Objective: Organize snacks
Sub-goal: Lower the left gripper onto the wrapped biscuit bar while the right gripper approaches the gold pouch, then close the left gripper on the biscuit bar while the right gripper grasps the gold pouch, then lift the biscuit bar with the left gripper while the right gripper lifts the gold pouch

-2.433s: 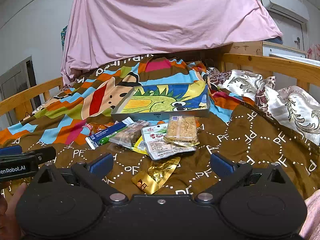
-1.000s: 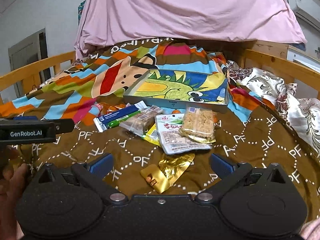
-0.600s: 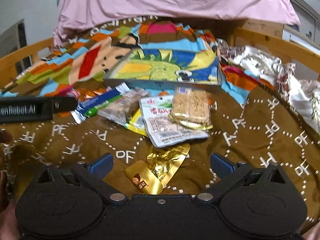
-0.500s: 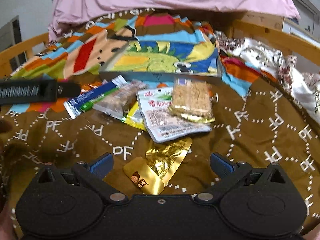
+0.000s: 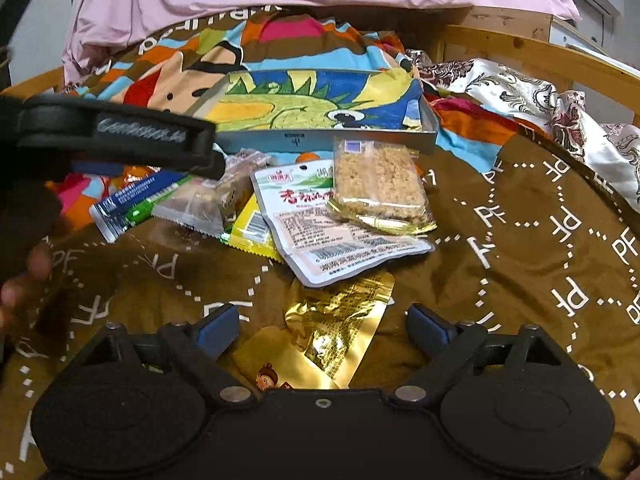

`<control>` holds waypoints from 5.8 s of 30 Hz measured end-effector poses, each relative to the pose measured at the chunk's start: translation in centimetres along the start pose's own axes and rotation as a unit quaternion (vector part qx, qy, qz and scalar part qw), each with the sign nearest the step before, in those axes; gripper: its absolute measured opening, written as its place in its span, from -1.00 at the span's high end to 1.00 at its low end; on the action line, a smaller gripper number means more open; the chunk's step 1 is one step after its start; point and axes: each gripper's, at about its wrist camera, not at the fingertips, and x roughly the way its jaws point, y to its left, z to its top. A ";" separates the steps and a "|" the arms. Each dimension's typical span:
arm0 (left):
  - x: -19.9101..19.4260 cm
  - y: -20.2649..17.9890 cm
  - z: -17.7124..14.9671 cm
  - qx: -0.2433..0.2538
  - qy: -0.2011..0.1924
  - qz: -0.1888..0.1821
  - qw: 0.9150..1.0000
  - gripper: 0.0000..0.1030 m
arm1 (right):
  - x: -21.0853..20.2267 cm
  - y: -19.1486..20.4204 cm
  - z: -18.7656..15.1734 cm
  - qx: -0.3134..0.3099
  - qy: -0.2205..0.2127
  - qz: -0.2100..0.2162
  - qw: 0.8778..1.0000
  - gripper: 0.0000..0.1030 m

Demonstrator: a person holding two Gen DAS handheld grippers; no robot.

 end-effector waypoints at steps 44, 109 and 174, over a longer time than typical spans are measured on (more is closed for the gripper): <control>2.1 -0.9 -0.4 0.024 0.087 -0.014 0.996 0.25 | 0.0 0.2 -0.6 0.013 0.014 -0.001 1.000 -0.28; -9.7 -1.8 -5.5 -0.174 0.017 0.043 0.984 0.25 | -6.6 -3.9 0.3 0.100 -0.064 0.150 0.981 0.40; -4.8 -2.8 -1.1 -0.201 -0.028 0.030 0.979 0.25 | -0.8 -7.3 5.1 0.081 -0.036 0.120 0.989 0.11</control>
